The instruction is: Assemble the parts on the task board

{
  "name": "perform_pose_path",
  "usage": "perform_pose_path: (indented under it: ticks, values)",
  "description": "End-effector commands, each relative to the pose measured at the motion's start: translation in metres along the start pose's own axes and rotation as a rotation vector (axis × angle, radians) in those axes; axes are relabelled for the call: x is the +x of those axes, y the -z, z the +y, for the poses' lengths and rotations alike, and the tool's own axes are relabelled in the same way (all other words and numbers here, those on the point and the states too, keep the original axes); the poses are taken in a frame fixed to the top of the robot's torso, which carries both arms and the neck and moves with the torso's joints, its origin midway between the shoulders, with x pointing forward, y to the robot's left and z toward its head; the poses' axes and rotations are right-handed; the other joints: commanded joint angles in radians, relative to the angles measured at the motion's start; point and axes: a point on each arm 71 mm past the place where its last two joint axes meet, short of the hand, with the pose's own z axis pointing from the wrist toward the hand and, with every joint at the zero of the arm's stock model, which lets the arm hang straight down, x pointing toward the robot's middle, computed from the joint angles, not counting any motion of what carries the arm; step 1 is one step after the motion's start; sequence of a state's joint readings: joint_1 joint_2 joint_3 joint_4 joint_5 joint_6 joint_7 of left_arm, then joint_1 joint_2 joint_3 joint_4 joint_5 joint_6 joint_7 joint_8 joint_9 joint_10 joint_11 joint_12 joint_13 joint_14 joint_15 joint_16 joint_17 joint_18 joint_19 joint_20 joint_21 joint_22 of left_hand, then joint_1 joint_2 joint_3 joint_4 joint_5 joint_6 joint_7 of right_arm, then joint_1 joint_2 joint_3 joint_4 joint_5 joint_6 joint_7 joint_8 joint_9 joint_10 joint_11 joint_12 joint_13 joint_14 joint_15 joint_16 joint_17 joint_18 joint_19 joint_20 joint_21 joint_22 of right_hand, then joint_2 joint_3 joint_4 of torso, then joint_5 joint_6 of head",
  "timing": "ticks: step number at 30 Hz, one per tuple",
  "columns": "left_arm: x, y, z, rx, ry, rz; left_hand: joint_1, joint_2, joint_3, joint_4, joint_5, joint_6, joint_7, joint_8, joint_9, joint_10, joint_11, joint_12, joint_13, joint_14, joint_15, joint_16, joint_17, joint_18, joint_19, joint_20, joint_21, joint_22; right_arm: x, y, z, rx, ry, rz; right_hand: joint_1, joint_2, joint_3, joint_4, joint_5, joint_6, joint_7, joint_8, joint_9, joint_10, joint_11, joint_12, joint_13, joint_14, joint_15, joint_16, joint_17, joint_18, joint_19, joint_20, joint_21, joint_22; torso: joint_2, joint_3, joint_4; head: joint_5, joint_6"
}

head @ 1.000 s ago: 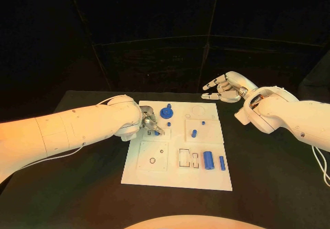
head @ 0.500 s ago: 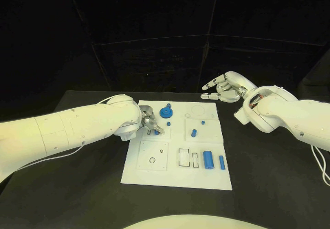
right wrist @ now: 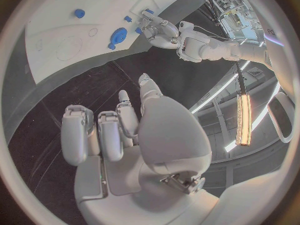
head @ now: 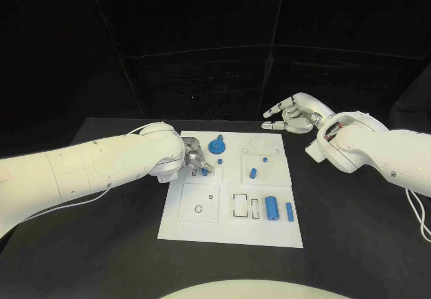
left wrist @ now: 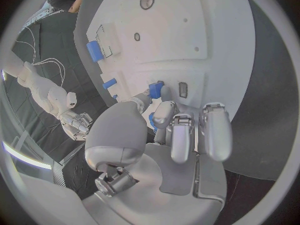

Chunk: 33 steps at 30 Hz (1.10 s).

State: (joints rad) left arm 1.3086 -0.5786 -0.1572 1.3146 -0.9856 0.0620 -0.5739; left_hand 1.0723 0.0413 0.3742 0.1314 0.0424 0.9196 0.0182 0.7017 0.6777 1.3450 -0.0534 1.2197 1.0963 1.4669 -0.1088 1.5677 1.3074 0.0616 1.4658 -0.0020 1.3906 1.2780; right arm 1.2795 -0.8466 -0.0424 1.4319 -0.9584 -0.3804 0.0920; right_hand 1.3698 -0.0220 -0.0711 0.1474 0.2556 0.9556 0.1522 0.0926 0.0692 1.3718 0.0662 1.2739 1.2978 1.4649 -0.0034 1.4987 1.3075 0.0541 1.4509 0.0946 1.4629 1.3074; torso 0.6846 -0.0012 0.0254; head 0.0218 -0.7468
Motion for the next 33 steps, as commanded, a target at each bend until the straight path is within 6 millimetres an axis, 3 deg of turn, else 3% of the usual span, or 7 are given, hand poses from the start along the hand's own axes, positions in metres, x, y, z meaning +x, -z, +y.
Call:
perform_pose_path:
  ticks: [1, 26, 33]
  values:
    - [0.0039, -0.0012, 0.0013, -0.013, -0.013, 0.026, 0.037, 0.044, -0.001, 0.005, 0.004, 0.002, -0.004, 0.006, 0.001, -0.002, 0.000, -0.006, -0.001, 0.104, -0.002, 0.003, 0.263, -0.001, 0.005, -0.001, -0.004, 0.000, 0.0001, -0.0006, 0.0015, -0.004, -0.001, 0.009, -0.008, 0.002, -0.006, -0.002, 0.006, 0.004, 0.000, 0.005, -0.001, -0.005, 0.000, -0.006, -0.001, 0.070, -0.007, -0.004, 0.106, 0.000, -0.007, 0.002, -0.007, 0.001, 0.000, -0.0004, 0.0007, 0.001, -0.001]
    - [0.0049, -0.0011, -0.0002, -0.011, -0.030, 0.037, 0.053, 0.027, 0.014, -0.022, 0.004, 0.001, -0.006, 0.009, 0.008, -0.004, -0.002, -0.010, -0.007, 0.104, -0.003, 0.003, 0.263, -0.002, 0.005, -0.002, -0.003, 0.003, 0.0012, -0.0012, 0.0021, -0.007, 0.000, 0.016, -0.010, 0.002, -0.008, -0.001, 0.006, 0.004, 0.000, 0.006, -0.001, -0.006, 0.000, -0.007, -0.002, 0.070, -0.007, -0.005, 0.105, 0.001, -0.008, 0.002, -0.008, -0.001, -0.001, -0.0003, -0.0004, 0.000, -0.002]
    - [0.0044, -0.0013, 0.0005, -0.015, -0.030, 0.036, 0.011, -0.022, -0.034, -0.011, 0.004, 0.012, -0.005, 0.014, 0.013, 0.004, 0.000, 0.001, 0.007, 0.104, -0.001, 0.003, 0.263, -0.003, 0.007, -0.001, -0.002, 0.007, 0.0011, -0.0011, 0.0021, -0.008, 0.000, 0.016, -0.012, 0.002, -0.010, -0.001, 0.005, 0.005, 0.000, 0.006, -0.001, -0.007, -0.001, -0.009, -0.004, 0.069, -0.007, -0.006, 0.103, 0.001, -0.009, 0.002, -0.009, -0.003, -0.001, 0.0001, 0.0001, 0.000, -0.001]
